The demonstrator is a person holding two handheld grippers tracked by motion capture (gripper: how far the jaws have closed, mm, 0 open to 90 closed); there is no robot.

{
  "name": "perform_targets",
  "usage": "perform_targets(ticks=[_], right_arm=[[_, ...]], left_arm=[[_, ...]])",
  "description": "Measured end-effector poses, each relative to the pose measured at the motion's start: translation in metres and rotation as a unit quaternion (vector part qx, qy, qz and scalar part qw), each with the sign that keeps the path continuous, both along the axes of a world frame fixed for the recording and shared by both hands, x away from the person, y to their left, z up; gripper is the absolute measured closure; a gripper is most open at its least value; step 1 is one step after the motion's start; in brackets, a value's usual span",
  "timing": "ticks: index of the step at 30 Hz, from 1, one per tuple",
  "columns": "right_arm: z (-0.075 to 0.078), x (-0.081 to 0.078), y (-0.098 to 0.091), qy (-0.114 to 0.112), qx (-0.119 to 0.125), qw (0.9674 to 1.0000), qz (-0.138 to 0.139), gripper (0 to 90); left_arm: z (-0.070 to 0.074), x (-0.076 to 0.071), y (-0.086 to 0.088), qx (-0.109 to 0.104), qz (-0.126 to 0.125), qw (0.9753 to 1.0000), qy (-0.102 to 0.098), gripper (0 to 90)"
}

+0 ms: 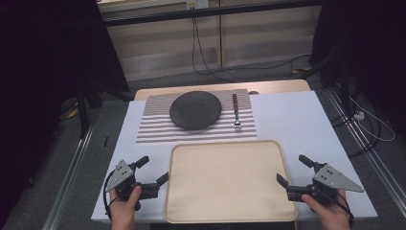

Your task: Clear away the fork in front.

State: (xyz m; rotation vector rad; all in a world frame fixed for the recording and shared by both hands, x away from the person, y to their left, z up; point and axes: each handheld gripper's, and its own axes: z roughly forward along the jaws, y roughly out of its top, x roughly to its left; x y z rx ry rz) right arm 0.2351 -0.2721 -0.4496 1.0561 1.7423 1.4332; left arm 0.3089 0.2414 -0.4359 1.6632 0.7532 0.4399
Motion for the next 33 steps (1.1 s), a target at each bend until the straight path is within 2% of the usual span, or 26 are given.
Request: perform_targets(ticks=[7, 9, 12, 15, 17, 20, 21, 22, 23, 24, 27, 33], right_arm=[[0.002, 0.004, -0.001, 0.003, 0.001, 1.0, -0.001, 2.1], [0.004, 0.007, -0.001, 0.004, -0.002, 1.0, -0.004, 1.9], [0.008, 0.015, 0.001, 0.005, -0.02, 0.9998, -0.004, 1.7], [0.012, 0.021, 0.004, 0.009, -0.02, 0.9998, 0.001, 1.7], [0.016, 0.028, 0.01, 0.005, -0.032, 0.9995, 0.003, 1.7], [0.022, 0.043, 0.018, 0.011, -0.026, 0.9996, 0.006, 1.6], [0.022, 0.043, 0.018, 0.011, -0.026, 0.9996, 0.006, 1.6], [0.026, 0.053, 0.024, 0.013, -0.024, 0.9996, 0.006, 1.7], [0.026, 0.053, 0.024, 0.013, -0.024, 0.9996, 0.006, 1.7], [0.029, 0.062, 0.03, 0.013, -0.024, 0.9996, 0.009, 2.0], [0.033, 0.075, 0.036, 0.016, -0.034, 0.9992, 0.012, 1.8], [0.039, 0.097, 0.045, 0.025, -0.043, 0.9987, 0.009, 1.7]], left_arm=[[0.0, 0.0, 0.001, 0.003, 0.001, 1.0, -0.002, 2.4], [0.0, 0.0, 0.001, 0.001, 0.002, 1.0, -0.001, 2.3], [-0.001, 0.0, 0.0, 0.002, -0.002, 1.0, 0.001, 2.4], [-0.001, 0.0, -0.001, 0.003, -0.003, 1.0, 0.0, 2.4], [0.0, 0.0, -0.001, 0.001, -0.005, 1.0, -0.001, 2.3], [0.0, 0.0, 0.0, -0.001, -0.004, 1.0, 0.0, 2.3], [0.0, 0.0, 0.0, -0.001, -0.004, 1.0, 0.0, 2.4], [0.0, 0.0, 0.001, -0.001, -0.003, 1.0, -0.001, 2.4], [0.0, 0.0, 0.001, -0.001, -0.003, 1.0, -0.001, 2.3], [0.0, 0.0, 0.002, -0.005, -0.002, 1.0, 0.0, 2.4], [0.001, 0.0, 0.002, -0.014, -0.004, 0.9999, 0.002, 2.4], [-0.001, 0.001, -0.001, -0.002, -0.013, 0.9999, 0.003, 2.4]])
